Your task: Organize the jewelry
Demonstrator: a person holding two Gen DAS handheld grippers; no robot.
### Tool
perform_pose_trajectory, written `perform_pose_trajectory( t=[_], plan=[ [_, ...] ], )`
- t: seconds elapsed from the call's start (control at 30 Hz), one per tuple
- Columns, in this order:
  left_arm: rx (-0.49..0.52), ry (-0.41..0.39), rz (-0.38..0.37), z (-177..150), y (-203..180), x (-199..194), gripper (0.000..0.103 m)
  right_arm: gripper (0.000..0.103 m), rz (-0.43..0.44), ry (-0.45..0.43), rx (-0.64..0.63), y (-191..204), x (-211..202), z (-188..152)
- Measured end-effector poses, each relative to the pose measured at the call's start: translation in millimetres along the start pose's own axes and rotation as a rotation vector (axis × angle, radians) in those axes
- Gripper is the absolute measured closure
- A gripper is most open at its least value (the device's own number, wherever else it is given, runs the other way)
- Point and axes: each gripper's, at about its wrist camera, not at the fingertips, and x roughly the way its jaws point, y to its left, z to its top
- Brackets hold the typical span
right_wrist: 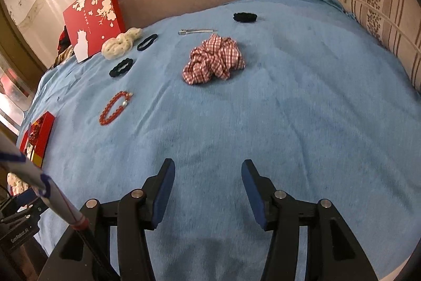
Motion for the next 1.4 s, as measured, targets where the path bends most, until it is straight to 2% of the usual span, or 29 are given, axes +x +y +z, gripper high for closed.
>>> perform_pose_trajectory(
  t=[0.2, 0.4, 0.5, 0.6, 0.77, 1.0, 1.07, 1.1, 1.13, 1.23, 1.4],
  plan=[
    [0.01, 0.01, -0.021, 22.3, -3.8, 16.5, 0.042, 0.045, -0.02, -0.018, -0.028, -0.5, 5.5, 19.9],
    [-0.014, -0.007, -0.185, 74.6, -13.5, 36.2, 0.042, 0.039, -0.058, -0.061, -0.062, -1.7, 15.4, 61.4],
    [0.016, -0.008, -0.212, 100.0, -27.2, 54.1, 0.042, 0.038, -0.058, -0.065, -0.069, -0.4, 25.2, 79.0],
    [0.03, 0.031, -0.242, 116.5, -37.8, 78.9, 0.042, 0.037, -0.078, -0.06, -0.094, 4.5, 38.4, 91.1],
    [0.041, 0.071, -0.258, 125.9, -42.7, 112.4, 0.042, 0.036, -0.106, -0.036, -0.121, 9.4, 63.2, 103.3],
    [0.078, 0.031, -0.276, 128.1, -52.4, 117.2, 0.043, 0.035, -0.122, 0.008, -0.13, 10.3, 94.7, 106.2],
    [0.11, 0.015, -0.264, 126.1, -59.7, 116.8, 0.064, 0.035, -0.13, 0.018, -0.123, 9.4, 102.3, 105.4],
    [0.12, 0.012, -0.283, 126.1, -62.4, 115.9, 0.092, 0.035, -0.13, 0.018, -0.116, 8.7, 104.3, 104.5],
    [0.121, 0.03, -0.303, 125.9, -65.1, 116.2, 0.096, 0.037, -0.129, 0.014, -0.11, 8.1, 105.0, 104.3],
    [0.129, 0.015, -0.292, 122.6, -69.2, 110.4, 0.096, 0.083, -0.104, 0.013, -0.093, 6.8, 102.5, 105.9],
    [0.059, -0.031, -0.345, 118.8, -46.0, 73.0, 0.096, 0.087, -0.04, -0.012, -0.096, 13.7, 73.4, 106.3]
  ],
)
